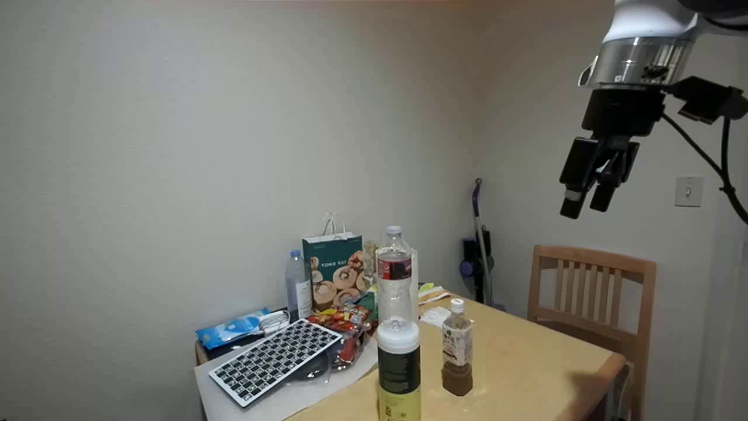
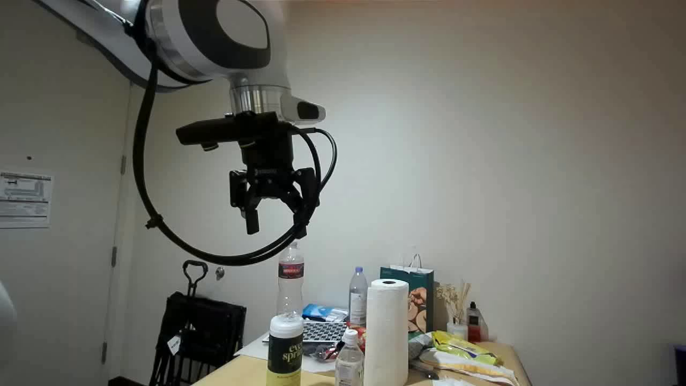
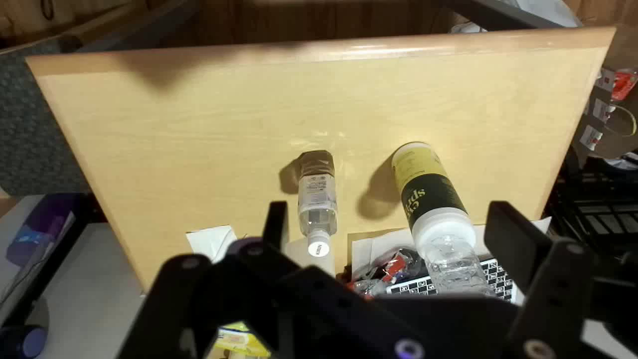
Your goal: Pick up the bottle and put it up right on the table
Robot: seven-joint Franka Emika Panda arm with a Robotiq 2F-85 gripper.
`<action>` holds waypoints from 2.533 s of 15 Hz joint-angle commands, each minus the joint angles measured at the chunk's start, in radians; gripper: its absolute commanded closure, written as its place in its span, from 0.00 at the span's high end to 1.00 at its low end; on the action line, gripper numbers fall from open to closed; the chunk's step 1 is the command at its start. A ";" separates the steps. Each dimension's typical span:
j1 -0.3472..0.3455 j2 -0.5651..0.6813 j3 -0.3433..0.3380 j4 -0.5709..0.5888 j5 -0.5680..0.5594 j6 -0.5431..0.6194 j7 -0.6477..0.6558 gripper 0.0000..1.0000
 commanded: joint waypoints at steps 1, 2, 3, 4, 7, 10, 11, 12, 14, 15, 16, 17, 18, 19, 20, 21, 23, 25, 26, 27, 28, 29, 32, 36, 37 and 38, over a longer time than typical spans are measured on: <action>-0.001 0.001 0.000 0.002 0.001 -0.001 -0.001 1.00; -0.001 0.001 0.000 0.002 0.001 -0.001 -0.001 1.00; -0.001 0.001 0.000 0.002 0.001 -0.002 -0.001 1.00; -0.001 0.001 0.000 0.002 0.001 -0.002 -0.001 1.00; -0.001 0.001 0.000 0.002 0.001 -0.002 -0.001 1.00; -0.001 0.001 0.000 0.002 0.001 -0.002 -0.001 1.00; -0.001 0.001 0.000 0.002 0.001 -0.002 -0.001 1.00; -0.001 0.001 0.000 0.002 0.001 -0.002 -0.001 1.00; -0.001 0.001 0.000 0.002 0.001 -0.002 -0.001 1.00; -0.001 0.001 0.000 0.002 0.001 -0.002 -0.001 1.00; -0.001 0.001 0.000 0.002 0.001 -0.002 -0.001 1.00; -0.001 0.001 0.000 0.002 0.001 -0.002 -0.001 1.00; -0.001 0.001 0.000 0.002 0.001 -0.002 -0.001 1.00; -0.001 0.001 0.000 0.002 0.001 -0.002 -0.001 1.00; -0.001 0.001 0.000 0.002 0.001 -0.002 -0.001 1.00; -0.001 0.001 0.000 0.002 0.001 -0.002 -0.001 1.00; -0.001 0.019 0.002 0.020 -0.018 -0.024 -0.020 1.00; 0.002 0.078 0.008 0.070 -0.063 -0.071 -0.057 1.00; -0.001 0.131 0.024 0.111 -0.104 -0.074 -0.066 1.00; -0.001 0.158 0.034 0.133 -0.136 -0.063 -0.074 1.00; 0.010 0.201 0.043 0.173 -0.165 -0.031 -0.089 1.00; 0.015 0.232 0.054 0.204 -0.195 -0.010 -0.099 1.00; 0.027 0.205 0.055 0.196 -0.202 0.017 -0.076 1.00; 0.032 0.232 0.054 0.216 -0.204 0.021 -0.075 1.00; 0.032 0.228 0.053 0.215 -0.204 0.021 -0.075 1.00; 0.032 0.227 0.053 0.215 -0.204 0.021 -0.075 1.00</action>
